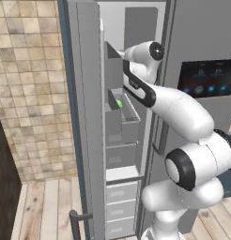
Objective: Take the corn and lime from the second highest rack and move them to the highest rack where the potato and sweet potato are located, to maximize freezer space. Close the freezer door after rearranging.
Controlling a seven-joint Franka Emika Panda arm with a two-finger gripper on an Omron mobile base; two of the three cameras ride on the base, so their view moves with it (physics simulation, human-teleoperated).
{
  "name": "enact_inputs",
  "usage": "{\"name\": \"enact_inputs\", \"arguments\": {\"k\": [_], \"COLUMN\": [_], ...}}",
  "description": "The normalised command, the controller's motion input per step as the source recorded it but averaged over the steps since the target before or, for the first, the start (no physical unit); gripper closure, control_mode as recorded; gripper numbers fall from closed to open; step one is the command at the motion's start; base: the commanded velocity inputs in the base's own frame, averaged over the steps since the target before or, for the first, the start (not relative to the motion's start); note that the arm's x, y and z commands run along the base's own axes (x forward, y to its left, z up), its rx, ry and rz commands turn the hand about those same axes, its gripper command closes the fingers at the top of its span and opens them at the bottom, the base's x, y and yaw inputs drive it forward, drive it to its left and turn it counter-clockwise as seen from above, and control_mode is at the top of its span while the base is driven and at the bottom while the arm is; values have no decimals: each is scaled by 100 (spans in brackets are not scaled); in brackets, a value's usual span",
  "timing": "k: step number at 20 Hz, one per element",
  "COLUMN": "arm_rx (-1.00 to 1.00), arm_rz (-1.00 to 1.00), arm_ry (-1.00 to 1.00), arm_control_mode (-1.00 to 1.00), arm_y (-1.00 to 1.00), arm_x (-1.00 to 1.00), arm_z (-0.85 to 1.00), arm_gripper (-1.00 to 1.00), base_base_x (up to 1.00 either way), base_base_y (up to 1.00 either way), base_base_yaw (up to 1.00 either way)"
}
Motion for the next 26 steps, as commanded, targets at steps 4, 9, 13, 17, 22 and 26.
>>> {"name": "enact_inputs", "arguments": {"k": [4, 9, 13, 17, 22, 26], "arm_rx": [3, 2, 1, 2, 2, 0], "arm_rz": [-6, -5, -5, -5, -5, -4], "arm_ry": [3, 0, 0, 3, 3, 1], "arm_control_mode": [-100, -100, -100, -100, -100, -100], "arm_y": [6, 8, 6, 6, 3, 6], "arm_x": [53, 55, 54, 53, 63, 39], "arm_z": [-16, -8, -9, -19, -26, -20], "arm_gripper": [100, 100, 100, 100, 100, -100], "base_base_x": [0, 0, 0, 0, 0, 0], "base_base_y": [0, 0, 0, 0, 0, 0], "base_base_yaw": [0, 0, 0, 0, 0, 0]}}
